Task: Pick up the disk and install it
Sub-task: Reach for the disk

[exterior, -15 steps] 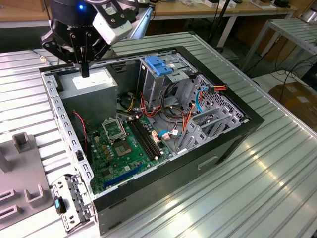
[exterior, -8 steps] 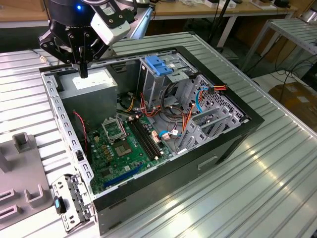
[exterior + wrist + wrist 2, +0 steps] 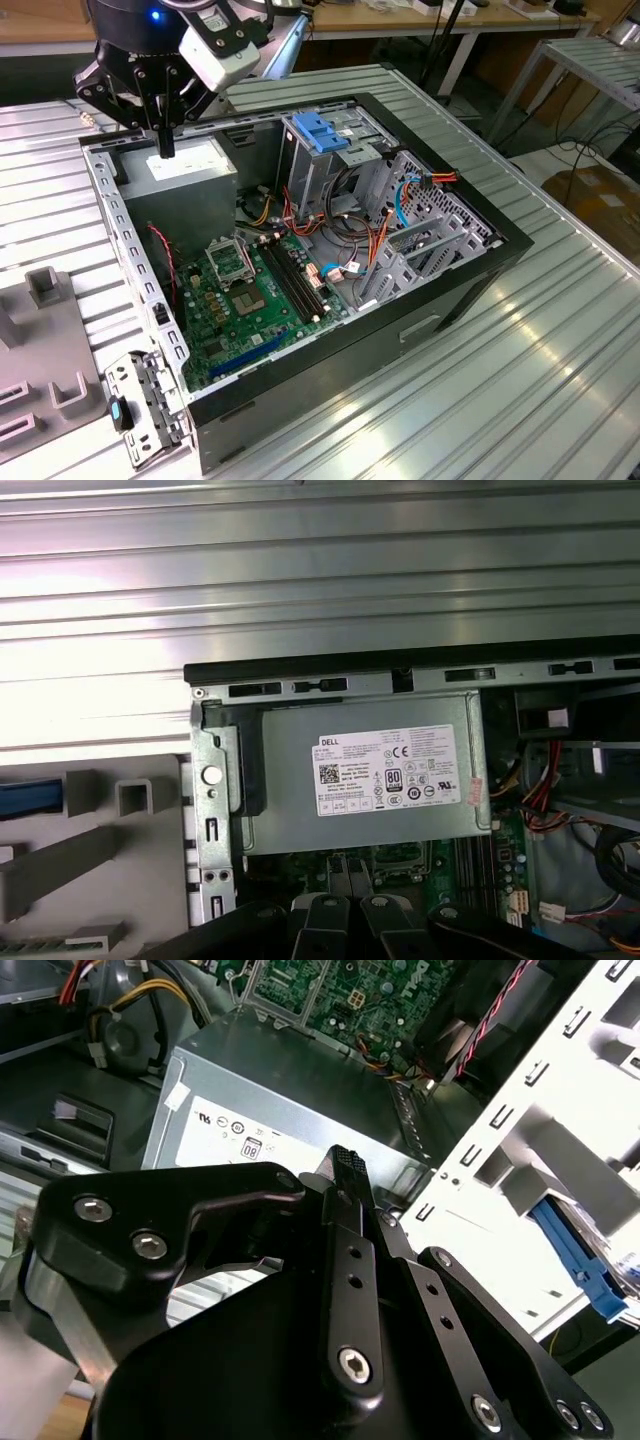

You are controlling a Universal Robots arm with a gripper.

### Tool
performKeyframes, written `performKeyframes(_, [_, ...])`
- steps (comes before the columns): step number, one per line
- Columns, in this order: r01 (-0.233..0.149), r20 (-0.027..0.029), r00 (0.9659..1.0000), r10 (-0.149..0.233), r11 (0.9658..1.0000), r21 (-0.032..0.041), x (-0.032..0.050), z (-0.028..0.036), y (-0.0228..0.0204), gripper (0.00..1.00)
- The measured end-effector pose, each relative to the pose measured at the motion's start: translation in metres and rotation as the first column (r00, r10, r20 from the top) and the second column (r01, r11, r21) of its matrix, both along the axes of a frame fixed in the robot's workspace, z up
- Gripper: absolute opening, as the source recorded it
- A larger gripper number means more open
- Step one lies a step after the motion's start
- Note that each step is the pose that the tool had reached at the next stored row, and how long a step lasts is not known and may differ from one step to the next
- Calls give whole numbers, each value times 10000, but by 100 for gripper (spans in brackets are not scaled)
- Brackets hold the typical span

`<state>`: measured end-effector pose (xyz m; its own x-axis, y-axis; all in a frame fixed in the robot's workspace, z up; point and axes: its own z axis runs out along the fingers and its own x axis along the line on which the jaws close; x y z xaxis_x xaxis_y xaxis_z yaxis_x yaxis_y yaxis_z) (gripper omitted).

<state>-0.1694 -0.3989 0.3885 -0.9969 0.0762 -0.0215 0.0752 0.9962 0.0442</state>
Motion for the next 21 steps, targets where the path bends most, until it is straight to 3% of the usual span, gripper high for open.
performKeyframes(21, [1,-1,10000,-1,10000,0,-55,-5,0,11])
